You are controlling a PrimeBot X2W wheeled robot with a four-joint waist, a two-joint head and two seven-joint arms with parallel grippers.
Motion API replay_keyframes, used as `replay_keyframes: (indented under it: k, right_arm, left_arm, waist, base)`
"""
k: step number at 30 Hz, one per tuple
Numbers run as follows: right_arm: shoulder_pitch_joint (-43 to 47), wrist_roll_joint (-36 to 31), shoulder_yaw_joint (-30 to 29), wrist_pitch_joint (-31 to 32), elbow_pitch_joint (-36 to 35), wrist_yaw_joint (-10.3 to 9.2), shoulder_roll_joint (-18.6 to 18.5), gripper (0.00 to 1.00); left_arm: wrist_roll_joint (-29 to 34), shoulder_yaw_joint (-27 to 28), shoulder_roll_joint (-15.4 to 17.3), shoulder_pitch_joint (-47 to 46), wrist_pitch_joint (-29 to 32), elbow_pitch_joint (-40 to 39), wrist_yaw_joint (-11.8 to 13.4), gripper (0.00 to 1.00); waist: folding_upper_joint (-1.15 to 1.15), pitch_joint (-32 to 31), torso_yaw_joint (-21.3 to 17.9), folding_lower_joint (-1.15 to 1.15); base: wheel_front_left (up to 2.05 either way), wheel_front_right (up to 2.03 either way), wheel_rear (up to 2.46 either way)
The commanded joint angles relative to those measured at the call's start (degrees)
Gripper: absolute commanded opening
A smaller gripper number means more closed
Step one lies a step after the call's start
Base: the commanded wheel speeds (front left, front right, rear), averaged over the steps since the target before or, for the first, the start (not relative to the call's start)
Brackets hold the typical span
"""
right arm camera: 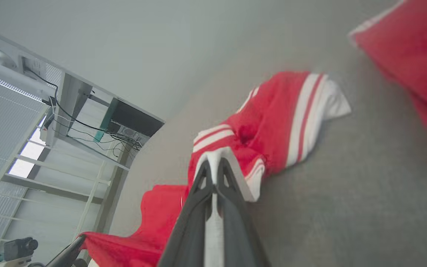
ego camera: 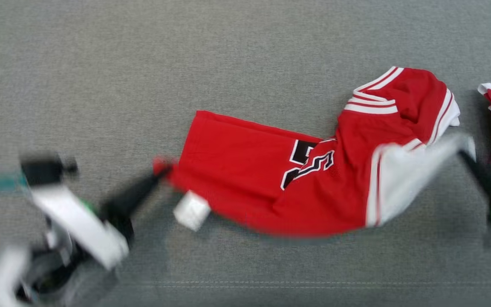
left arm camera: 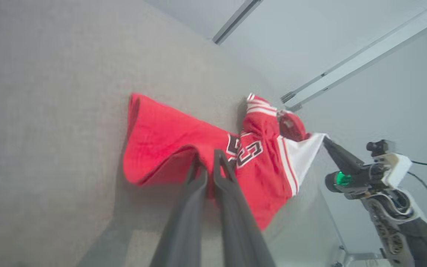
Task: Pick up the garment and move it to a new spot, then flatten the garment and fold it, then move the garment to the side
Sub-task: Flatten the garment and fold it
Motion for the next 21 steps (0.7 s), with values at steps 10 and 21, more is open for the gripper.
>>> replay_keyframes:
  k: [10,21]
  right_arm:
    - [-85.30,-20.08,2.97,-17.21,48.75,0.28,5.45,0.00]
    - [-56.78,-5.74,16.11,-13.39,32.25,0.28,-1.65,0.00]
  left_arm:
    - [-5.28,10.06,-0.97,-68.52,-3.03,40.89,7.24,0.00]
    - [-2.30,4.80,-5.74,-48.83,-14.19,40.13,-1.59,0.00]
  waist:
    - [0.00,-7.86,-3.15,0.00]
    - [0.00,0.64,-0.27,0.00]
  base:
    - [0.00,0.00,0.00]
    - [0.00,0.00,0.00]
